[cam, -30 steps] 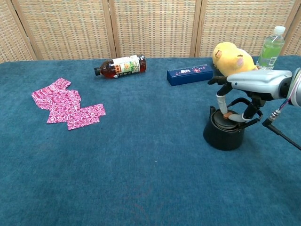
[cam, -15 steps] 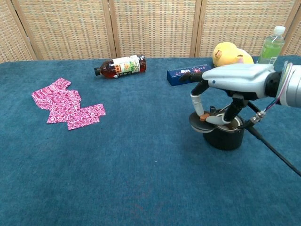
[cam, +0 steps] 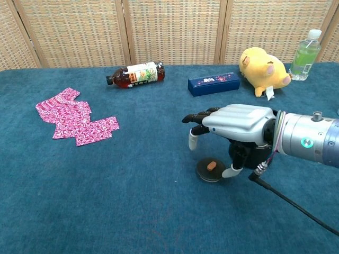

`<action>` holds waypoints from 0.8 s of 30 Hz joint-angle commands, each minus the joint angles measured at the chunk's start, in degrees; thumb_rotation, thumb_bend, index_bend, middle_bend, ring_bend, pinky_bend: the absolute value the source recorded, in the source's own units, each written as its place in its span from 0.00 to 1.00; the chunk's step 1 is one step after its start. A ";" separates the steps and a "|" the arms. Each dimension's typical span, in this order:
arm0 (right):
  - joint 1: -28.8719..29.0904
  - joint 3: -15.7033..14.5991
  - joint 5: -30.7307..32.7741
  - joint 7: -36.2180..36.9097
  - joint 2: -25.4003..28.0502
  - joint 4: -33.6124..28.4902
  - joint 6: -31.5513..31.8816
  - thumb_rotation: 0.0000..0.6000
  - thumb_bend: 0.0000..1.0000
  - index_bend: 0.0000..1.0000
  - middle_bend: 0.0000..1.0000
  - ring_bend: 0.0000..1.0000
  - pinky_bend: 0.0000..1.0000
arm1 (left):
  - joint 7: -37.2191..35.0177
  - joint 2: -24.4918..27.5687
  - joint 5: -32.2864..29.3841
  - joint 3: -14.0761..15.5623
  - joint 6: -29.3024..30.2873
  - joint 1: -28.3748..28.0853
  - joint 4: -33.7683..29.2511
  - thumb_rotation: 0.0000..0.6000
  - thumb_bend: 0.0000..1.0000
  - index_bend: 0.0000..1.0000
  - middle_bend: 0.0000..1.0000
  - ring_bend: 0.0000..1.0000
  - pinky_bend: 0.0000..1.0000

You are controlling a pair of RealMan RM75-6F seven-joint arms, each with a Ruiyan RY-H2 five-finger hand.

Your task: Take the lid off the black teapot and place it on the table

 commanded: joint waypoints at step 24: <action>-31.74 -9.78 -20.05 23.91 18.84 1.56 40.63 1.00 0.00 0.00 0.00 0.00 0.00 | 1.48 0.96 4.33 1.54 3.47 1.35 -2.96 1.00 0.17 0.00 0.00 0.00 0.00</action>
